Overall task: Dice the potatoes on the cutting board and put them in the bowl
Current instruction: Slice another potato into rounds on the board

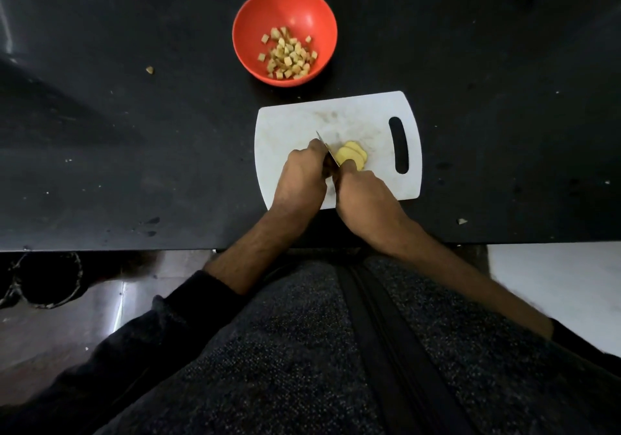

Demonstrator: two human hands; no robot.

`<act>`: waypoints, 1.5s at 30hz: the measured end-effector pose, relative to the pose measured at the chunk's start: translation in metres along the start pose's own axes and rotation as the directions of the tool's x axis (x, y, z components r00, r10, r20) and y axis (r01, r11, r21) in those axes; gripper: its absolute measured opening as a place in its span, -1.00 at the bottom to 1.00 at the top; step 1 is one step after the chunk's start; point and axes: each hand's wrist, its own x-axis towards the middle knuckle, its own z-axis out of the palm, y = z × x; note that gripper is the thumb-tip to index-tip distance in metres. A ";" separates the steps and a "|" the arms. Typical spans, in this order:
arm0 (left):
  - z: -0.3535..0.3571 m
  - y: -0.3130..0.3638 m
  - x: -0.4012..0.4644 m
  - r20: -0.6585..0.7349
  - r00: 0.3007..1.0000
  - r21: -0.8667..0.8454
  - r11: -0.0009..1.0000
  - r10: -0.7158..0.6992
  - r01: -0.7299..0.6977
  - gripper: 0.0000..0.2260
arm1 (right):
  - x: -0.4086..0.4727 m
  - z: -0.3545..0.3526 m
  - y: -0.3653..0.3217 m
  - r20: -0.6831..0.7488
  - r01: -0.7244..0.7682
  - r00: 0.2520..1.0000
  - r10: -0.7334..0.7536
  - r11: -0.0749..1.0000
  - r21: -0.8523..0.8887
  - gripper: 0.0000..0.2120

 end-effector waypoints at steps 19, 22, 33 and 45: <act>0.000 0.000 -0.002 -0.038 0.999 0.041 0.999 0.031 -0.029 -0.84 | -0.006 0.013 0.010 -0.013 -0.040 0.999 0.039 0.998 -0.039 -0.80; 0.002 0.002 -0.002 -0.040 0.998 0.061 0.997 0.044 -0.042 -0.83 | -0.006 0.011 0.011 -0.015 -0.059 0.998 0.059 0.997 -0.040 -0.78; 0.003 -0.001 -0.004 -0.044 0.996 0.065 0.995 0.075 -0.072 -0.88 | 0.010 0.014 0.005 0.022 -0.065 0.998 0.064 0.998 0.019 -0.78; 0.002 -0.001 -0.009 -0.051 0.997 0.017 0.999 0.051 -0.050 -0.88 | 0.007 0.027 0.007 0.009 -0.122 0.993 0.122 0.989 0.084 -0.85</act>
